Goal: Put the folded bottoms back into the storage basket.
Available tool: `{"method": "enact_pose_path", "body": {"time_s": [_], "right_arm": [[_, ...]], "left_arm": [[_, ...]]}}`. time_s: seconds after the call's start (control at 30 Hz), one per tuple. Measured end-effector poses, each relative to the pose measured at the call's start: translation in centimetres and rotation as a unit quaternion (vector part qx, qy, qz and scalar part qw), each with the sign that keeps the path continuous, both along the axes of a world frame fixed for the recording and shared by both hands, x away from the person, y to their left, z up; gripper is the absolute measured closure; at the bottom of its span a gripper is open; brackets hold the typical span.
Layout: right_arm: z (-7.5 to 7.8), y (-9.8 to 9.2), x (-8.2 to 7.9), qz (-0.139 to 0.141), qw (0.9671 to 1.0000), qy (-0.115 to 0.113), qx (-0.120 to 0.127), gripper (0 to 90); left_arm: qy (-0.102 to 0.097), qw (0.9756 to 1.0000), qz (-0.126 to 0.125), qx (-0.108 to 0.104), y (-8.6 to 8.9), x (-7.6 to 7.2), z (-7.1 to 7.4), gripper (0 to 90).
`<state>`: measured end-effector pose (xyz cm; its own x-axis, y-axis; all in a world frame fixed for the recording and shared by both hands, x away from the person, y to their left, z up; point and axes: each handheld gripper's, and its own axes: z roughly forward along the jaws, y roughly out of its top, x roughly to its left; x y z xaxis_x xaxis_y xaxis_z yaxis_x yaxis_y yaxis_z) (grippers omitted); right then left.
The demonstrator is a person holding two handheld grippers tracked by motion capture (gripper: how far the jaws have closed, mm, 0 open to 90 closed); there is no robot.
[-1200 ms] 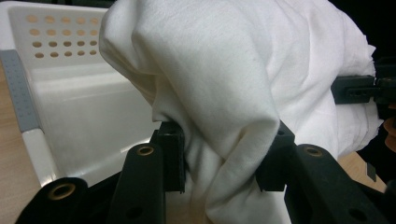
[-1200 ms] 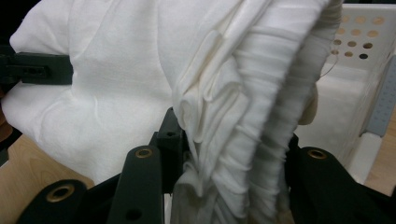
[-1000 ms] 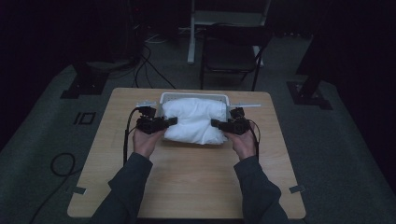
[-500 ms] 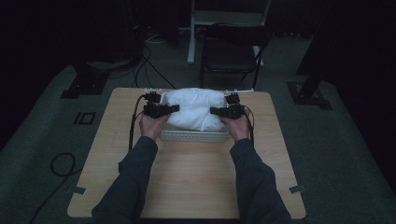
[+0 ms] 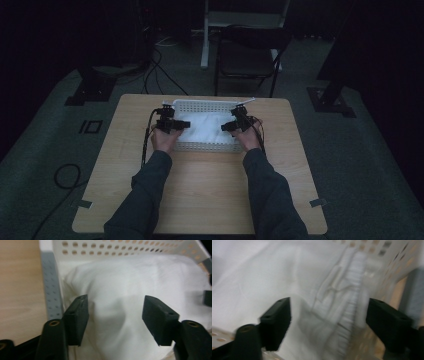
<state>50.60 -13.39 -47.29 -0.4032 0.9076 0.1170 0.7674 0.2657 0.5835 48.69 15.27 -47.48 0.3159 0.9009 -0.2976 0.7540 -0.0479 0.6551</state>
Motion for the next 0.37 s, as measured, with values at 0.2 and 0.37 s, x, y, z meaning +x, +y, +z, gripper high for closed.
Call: {"method": "enact_pose_path", "body": {"time_s": [0.2, 0.37], "right_arm": [[2.9, -2.5, -3.6, -0.016, 0.9934, -0.108, 0.035, 16.0], [2.8, -6.4, -5.9, -0.048, 0.988, -0.135, 0.057, 18.0]], "left_arm": [[-0.075, 0.9967, 0.014, -0.027, 2.4, -2.5, 2.2, 32.5], [-0.109, 0.9931, 0.03, -0.03, 4.8, -5.1, 3.0, 33.3]]}}
